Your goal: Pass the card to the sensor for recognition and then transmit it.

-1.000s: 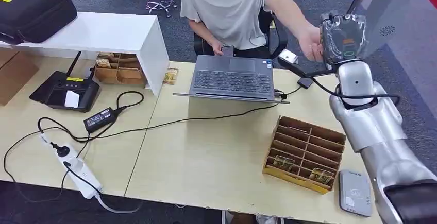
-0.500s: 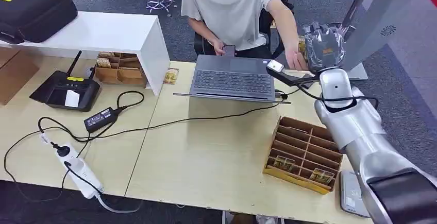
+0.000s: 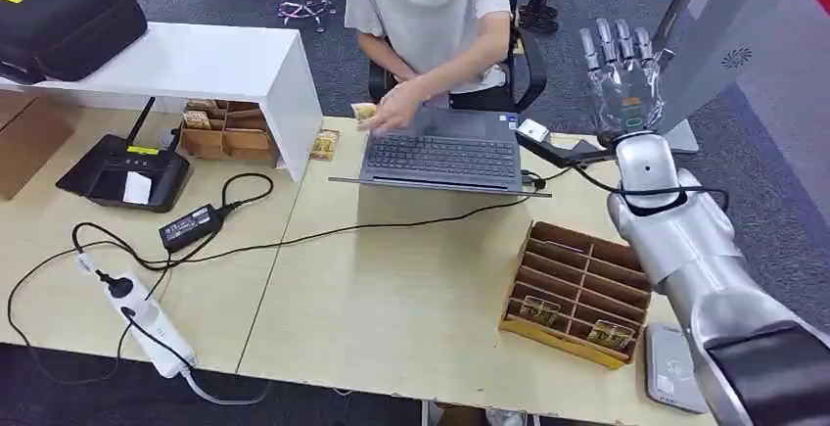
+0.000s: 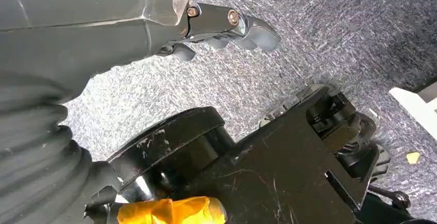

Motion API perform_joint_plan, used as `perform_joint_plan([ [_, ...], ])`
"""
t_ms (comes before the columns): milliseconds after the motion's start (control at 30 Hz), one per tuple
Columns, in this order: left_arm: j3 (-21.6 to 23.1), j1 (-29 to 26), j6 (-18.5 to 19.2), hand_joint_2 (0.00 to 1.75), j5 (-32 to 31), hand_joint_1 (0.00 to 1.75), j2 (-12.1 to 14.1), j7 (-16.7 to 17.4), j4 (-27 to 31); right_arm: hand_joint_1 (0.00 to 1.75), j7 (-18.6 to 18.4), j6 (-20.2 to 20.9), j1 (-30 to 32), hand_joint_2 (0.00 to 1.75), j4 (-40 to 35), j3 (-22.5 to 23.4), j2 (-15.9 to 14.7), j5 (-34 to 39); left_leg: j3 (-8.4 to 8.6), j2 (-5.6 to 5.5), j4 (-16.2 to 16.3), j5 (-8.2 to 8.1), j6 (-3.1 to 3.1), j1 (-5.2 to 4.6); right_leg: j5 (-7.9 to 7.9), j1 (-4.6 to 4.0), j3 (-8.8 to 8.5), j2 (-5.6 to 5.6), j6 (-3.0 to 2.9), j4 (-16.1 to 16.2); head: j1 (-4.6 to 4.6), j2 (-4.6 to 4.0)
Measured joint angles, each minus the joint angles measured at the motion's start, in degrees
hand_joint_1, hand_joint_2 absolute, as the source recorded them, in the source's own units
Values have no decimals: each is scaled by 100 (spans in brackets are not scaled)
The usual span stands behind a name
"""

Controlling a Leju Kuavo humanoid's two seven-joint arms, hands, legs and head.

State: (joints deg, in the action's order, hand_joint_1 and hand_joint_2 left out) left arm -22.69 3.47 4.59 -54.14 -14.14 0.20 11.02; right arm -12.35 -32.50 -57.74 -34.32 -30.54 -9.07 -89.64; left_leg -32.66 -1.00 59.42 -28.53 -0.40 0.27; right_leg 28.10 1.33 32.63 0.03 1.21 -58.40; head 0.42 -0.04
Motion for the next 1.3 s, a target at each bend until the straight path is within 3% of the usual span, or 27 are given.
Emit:
perform_joint_plan([
  [167,-15,-18,-13,175,70,0,0,2,0,0,143,55,-208,175,35,90,-738,83,-16,-27,13,2,4,-2,0,2,-2,-26,1,3,0,0],
  [467,-319,-73,-13,175,265,0,9,-31,0,0,837,306,-701,175,271,422,-3068,182,-50,-77,32,-10,23,-3,4,2,-3,-75,13,14,2,0],
  [567,-378,-71,-13,175,265,0,9,-31,0,0,809,339,-698,175,313,468,-3437,208,-31,-24,31,-21,38,-4,2,2,1,-23,15,14,0,0],
  [667,-424,-68,-24,175,265,0,7,11,0,0,502,564,-566,175,319,496,-3844,282,-16,-25,34,-24,38,-2,6,0,-3,-24,20,17,-4,0],
  [700,-439,-71,-39,175,276,0,0,35,0,0,413,586,-463,0,321,536,-4032,341,-20,-54,39,-17,42,-1,13,0,-3,-57,31,20,2,0],
  [767,-477,-78,-57,175,280,0,-15,74,0,0,341,419,-126,0,361,700,-4528,560,-38,-102,33,-14,48,0,20,-2,-21,-104,38,20,0,0],
  [800,-483,-80,-65,175,278,0,-22,87,0,0,261,321,64,175,400,806,-4733,597,-36,-107,35,-14,48,0,21,-1,-19,-109,38,21,13,2],
  [933,-525,-73,-114,175,225,0,-48,140,0,0,-442,471,1151,175,572,1182,-5439,537,-17,-94,35,-29,57,5,28,-7,-35,-96,44,42,4,0],
  [1000,-536,-66,-133,175,212,0,-61,171,0,0,-733,645,1981,175,706,1540,-5631,586,-74,-119,-5,-58,67,9,55,-5,-72,-123,48,30,37,0],
  [1033,-540,-69,-133,175,203,0,-72,208,0,0,-873,768,2411,175,785,1767,-5710,597,-18,-87,9,-61,69,18,39,-10,-79,-89,46,48,-7,2],
  [1067,-546,-56,-133,175,188,0,-81,225,0,0,-1037,963,2774,175,843,1986,-5634,556,36,-93,35,-50,63,17,46,-9,-73,-86,56,70,-1,-2],
  [1100,-553,-51,-133,175,175,0,-87,227,0,0,-1200,1144,3083,175,929,2167,-5591,542,-29,-103,-8,-57,65,17,66,-6,-97,-99,50,42,22,0],
  [1133,-562,-57,-127,175,151,0,-101,238,0,0,-1352,1302,3448,175,1029,2368,-5547,492,-24,-73,-15,-66,74,22,45,-6,-106,-69,48,47,-16,2],
  [1167,-566,-42,-120,175,127,0,-112,262,0,0,-1472,1374,3781,175,1118,2561,-5414,422,71,-65,25,-67,74,30,35,-10,-96,-55,59,81,-47,0],
  [1300,-575,-31,-114,175,68,0,-146,330,0,0,-1816,1678,4765,175,1549,3247,-4798,385,91,-78,18,-84,73,12,65,-12,-141,-78,52,81,-37,0],
])
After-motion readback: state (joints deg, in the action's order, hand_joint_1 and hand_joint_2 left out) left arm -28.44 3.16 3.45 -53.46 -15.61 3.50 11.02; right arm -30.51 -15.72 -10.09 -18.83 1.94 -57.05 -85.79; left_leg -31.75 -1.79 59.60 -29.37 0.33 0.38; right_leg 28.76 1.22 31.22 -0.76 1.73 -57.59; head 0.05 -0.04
